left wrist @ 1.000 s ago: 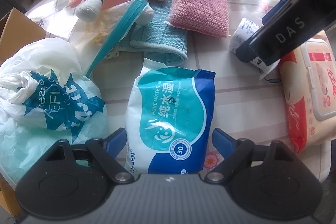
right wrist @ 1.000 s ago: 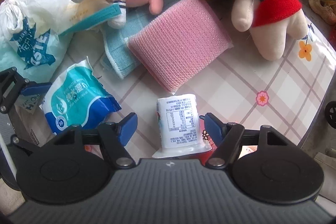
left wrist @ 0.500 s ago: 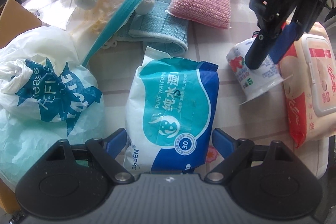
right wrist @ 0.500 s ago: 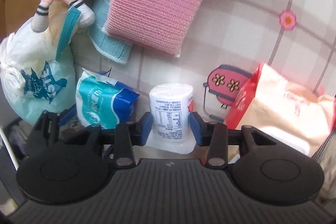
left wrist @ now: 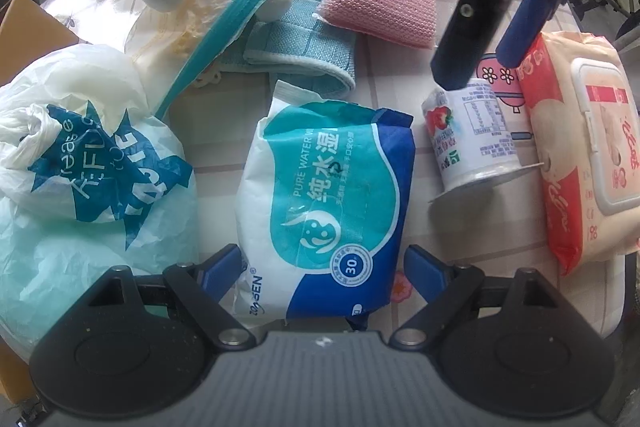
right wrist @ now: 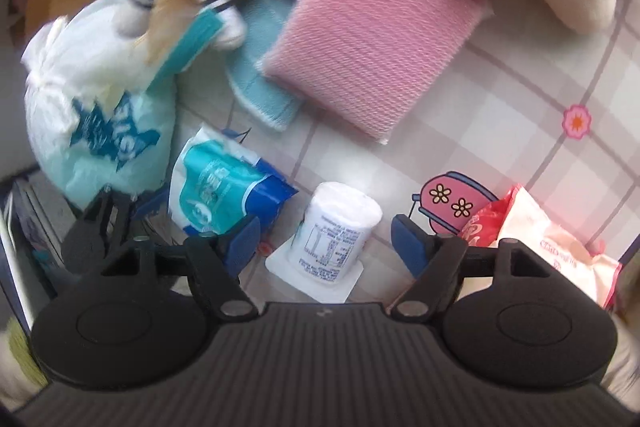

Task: Organize soft objects
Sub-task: 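Grasp the white yogurt cup with the right gripper, then grasp the wipes pack with the left gripper while the right holds the yogurt cup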

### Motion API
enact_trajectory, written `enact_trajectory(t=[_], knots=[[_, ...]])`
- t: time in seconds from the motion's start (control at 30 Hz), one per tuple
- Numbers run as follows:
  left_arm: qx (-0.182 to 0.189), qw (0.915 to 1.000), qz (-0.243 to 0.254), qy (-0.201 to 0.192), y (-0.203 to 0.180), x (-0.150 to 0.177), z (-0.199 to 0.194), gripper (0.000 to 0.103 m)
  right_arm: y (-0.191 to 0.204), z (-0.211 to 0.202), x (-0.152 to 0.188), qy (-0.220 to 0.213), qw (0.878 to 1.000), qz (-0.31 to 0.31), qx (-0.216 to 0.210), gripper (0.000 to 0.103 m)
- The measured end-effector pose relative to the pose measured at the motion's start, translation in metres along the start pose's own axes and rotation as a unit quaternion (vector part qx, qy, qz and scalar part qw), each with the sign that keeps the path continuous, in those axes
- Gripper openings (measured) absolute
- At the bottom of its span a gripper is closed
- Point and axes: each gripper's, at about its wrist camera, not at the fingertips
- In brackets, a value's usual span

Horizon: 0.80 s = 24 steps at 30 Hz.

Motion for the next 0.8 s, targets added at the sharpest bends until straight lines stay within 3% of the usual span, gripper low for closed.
enact_trajectory(t=[0.1, 0.2, 0.27, 0.43, 0.5, 0.6, 0.63, 0.67, 0.73, 0.8], knots=[[0.001, 0.9999, 0.011, -0.002, -0.002, 0.003, -0.001, 0.089, 0.024, -0.012, 0.028, -0.032, 0.990, -0.139, 0.019, 0.077], [0.000, 0.9998, 0.021, -0.002, -0.006, 0.007, -0.002, 0.089, 0.049, -0.011, 0.055, -0.035, 0.953, -0.298, 0.043, 0.084], [-0.001, 0.9996, 0.027, -0.002, -0.007, 0.011, -0.001, 0.089, 0.059, -0.005, 0.067, -0.025, 0.928, -0.369, 0.051, 0.086], [-0.007, 0.9995, 0.032, 0.002, -0.008, 0.021, 0.001, 0.089, 0.081, 0.014, 0.084, -0.032, 0.867, -0.492, 0.077, 0.086], [-0.008, 0.9994, 0.034, 0.003, -0.009, 0.024, 0.001, 0.089, 0.087, 0.020, 0.087, -0.037, 0.851, -0.518, 0.080, 0.086], [-0.009, 0.9994, 0.034, 0.003, -0.010, 0.026, 0.000, 0.089, 0.089, 0.029, 0.086, -0.029, 0.841, -0.534, 0.080, 0.072], [-0.010, 0.9993, 0.035, 0.004, -0.011, 0.026, 0.001, 0.089, 0.088, 0.030, 0.083, -0.027, 0.841, -0.533, 0.084, 0.061], [-0.010, 0.9993, 0.036, 0.004, -0.011, 0.026, 0.000, 0.089, 0.088, 0.031, 0.083, -0.027, 0.844, -0.529, 0.078, 0.060], [-0.010, 0.9994, 0.034, 0.004, -0.013, 0.026, -0.001, 0.089, 0.084, 0.029, 0.079, -0.034, 0.857, -0.510, 0.072, 0.060], [-0.010, 0.9995, 0.030, 0.005, -0.013, 0.026, -0.002, 0.089, 0.074, 0.022, 0.070, -0.038, 0.879, -0.472, 0.056, 0.060]])
Point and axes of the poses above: each gripper's, at about its wrist camera, not at the fingertips, and z roughly the way its jaws point, y to its left, x to its underside, and after that the axes turned 10 degrees about -y, right-handed
